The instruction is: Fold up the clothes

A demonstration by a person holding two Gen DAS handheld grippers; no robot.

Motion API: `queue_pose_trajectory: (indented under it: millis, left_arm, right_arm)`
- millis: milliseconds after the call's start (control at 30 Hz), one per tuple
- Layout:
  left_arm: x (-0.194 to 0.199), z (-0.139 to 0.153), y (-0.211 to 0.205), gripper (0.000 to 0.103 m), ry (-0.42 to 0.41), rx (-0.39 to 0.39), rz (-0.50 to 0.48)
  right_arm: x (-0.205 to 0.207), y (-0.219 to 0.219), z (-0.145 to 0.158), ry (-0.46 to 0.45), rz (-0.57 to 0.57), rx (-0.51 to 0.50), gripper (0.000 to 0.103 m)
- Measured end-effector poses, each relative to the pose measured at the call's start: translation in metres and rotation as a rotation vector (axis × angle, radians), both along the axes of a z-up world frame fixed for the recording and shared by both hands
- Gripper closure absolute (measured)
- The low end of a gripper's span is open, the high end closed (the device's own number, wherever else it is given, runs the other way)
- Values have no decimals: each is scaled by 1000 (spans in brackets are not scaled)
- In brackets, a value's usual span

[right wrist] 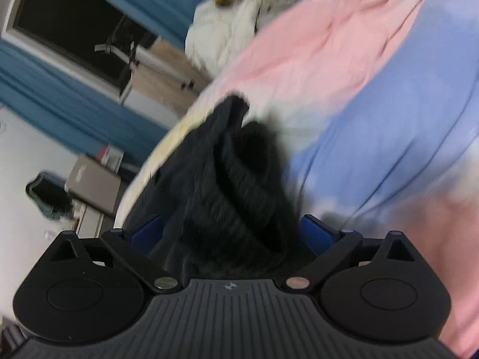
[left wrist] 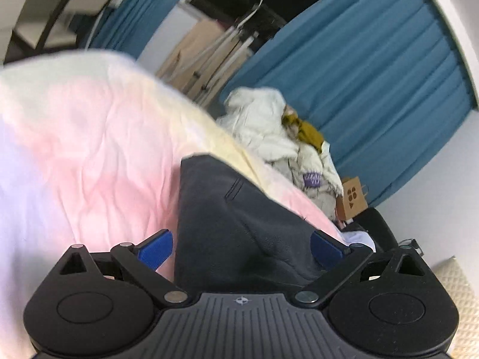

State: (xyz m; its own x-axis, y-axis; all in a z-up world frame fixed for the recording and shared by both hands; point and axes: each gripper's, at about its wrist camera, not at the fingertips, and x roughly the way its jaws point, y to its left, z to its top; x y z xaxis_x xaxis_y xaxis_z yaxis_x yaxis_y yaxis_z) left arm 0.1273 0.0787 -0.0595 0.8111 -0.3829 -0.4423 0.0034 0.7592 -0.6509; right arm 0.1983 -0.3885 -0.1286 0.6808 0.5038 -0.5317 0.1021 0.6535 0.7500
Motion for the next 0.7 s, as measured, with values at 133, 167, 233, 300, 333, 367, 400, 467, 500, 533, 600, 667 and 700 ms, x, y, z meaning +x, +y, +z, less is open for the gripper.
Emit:
queue_pose_trajectory:
  millis: [133, 167, 233, 300, 333, 367, 400, 467, 500, 533, 600, 667, 700]
  left_arm:
    - [20, -17, -2, 4, 52, -32, -58]
    - [23, -21, -4, 5, 60, -40, -74]
    - [27, -25, -8, 6, 70, -27, -94]
    - [28, -28, -12, 8, 87, 12, -92]
    - [27, -30, -14, 8, 92, 22, -92]
    - [26, -32, -14, 8, 94, 19, -94]
    - [27, -33, -13, 7, 98, 11, -93]
    - [27, -36, -12, 7, 105, -3, -90]
    - [28, -37, -12, 6, 108, -5, -84]
    - [28, -38, -12, 6, 111, -7, -79]
    - [30, -39, -11, 6, 118, -16, -64]
    - [31, -41, -8, 5, 127, -25, -49]
    - [31, -43, -7, 6, 132, -29, -42]
  right_arm:
    - [12, 14, -8, 31, 59, -83, 0]
    - [15, 16, -10, 28, 64, -92, 0]
    - [20, 18, -12, 20, 70, -103, 0]
    - [24, 23, -12, 15, 85, -128, 0]
    - [26, 25, -12, 13, 93, -136, 0]
    - [27, 25, -13, 15, 99, -133, 0]
    - [29, 25, -13, 17, 106, -130, 0]
    - [27, 23, -11, 12, 112, -109, 0]
    - [25, 21, -9, 5, 114, -95, 0]
    - [21, 21, -4, -11, 123, -82, 0]
    - [15, 20, 4, -40, 140, -54, 0]
    - [11, 18, 11, -55, 152, -23, 0]
    - [9, 17, 14, -65, 161, -5, 0]
